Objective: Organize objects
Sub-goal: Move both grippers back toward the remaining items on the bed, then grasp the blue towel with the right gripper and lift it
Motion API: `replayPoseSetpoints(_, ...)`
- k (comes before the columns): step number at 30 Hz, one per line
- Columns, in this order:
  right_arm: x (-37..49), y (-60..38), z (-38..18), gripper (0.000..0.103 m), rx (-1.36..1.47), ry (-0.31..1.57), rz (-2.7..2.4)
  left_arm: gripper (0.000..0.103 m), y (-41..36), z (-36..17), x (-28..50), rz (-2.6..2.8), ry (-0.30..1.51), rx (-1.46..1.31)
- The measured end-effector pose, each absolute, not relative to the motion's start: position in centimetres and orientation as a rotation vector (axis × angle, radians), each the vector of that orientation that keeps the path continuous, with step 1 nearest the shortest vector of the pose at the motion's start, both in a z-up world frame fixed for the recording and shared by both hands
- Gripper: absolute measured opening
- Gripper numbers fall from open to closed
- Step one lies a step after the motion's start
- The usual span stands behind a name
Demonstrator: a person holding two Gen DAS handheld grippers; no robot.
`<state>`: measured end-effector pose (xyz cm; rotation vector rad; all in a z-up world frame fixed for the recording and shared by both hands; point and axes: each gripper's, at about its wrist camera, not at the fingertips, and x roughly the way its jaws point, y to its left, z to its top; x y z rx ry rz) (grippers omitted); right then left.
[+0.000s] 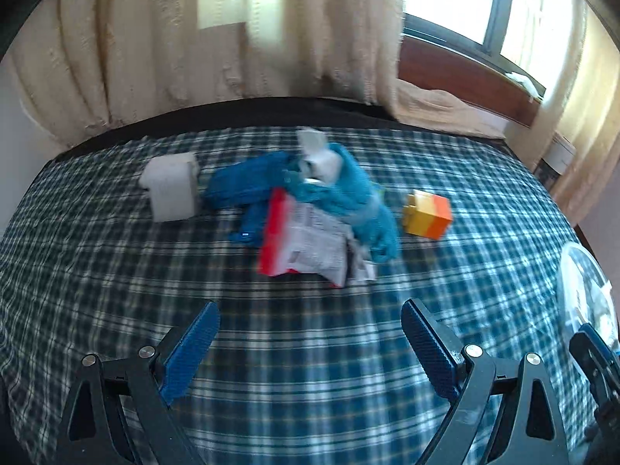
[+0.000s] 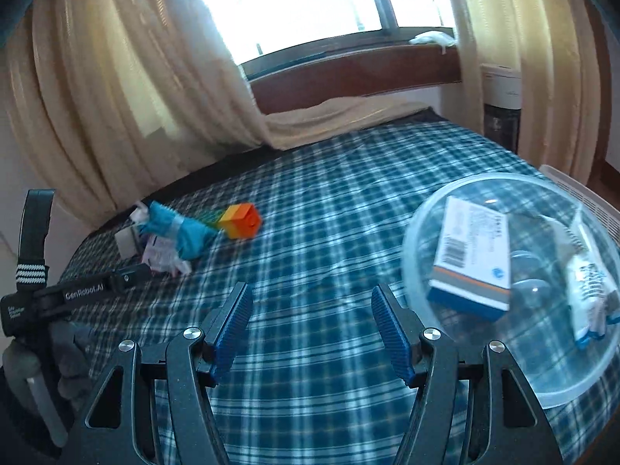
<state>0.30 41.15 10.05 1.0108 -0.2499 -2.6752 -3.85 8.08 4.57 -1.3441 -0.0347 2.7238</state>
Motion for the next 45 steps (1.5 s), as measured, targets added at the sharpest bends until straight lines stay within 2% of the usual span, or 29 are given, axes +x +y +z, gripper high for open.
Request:
replayPoseSetpoints(14, -3.2, 32.1, 10.4, 0.065, 0.985, 0.031, -2.478, 0.097, 3.8, 3.7, -4.7, 2.764, -0.132, -1.385)
replayPoseSetpoints(27, -9.3, 24.0, 9.0, 0.065, 0.974, 0.213, -2.346, 0.097, 1.4, 2.9, -5.7, 2.798, -0.190, -1.428)
replayPoseSetpoints(36, -11.6, 21.1, 8.3, 0.065, 0.944, 0.290, -2.338, 0.097, 1.4, 2.1, -6.3, 2.770, -0.190, -1.479)
replayPoseSetpoints(42, -13.3, 20.4, 7.3, 0.065, 0.941, 0.264, -2.327, 0.098, 0.9, 1.6, -6.6, 2.763, -0.202, -1.509)
replayPoseSetpoints(44, -13.7, 20.5, 7.2, 0.063, 0.948, 0.240, -2.313, 0.098, 1.0, 1.4, -6.7, 2.759, -0.196, -1.517)
replayPoseSetpoints(45, -13.9, 20.6, 7.1, 0.057, 0.957, 0.224, -2.305, 0.098, 1.1, 1.3, -6.7, 2.756, -0.191, -1.522)
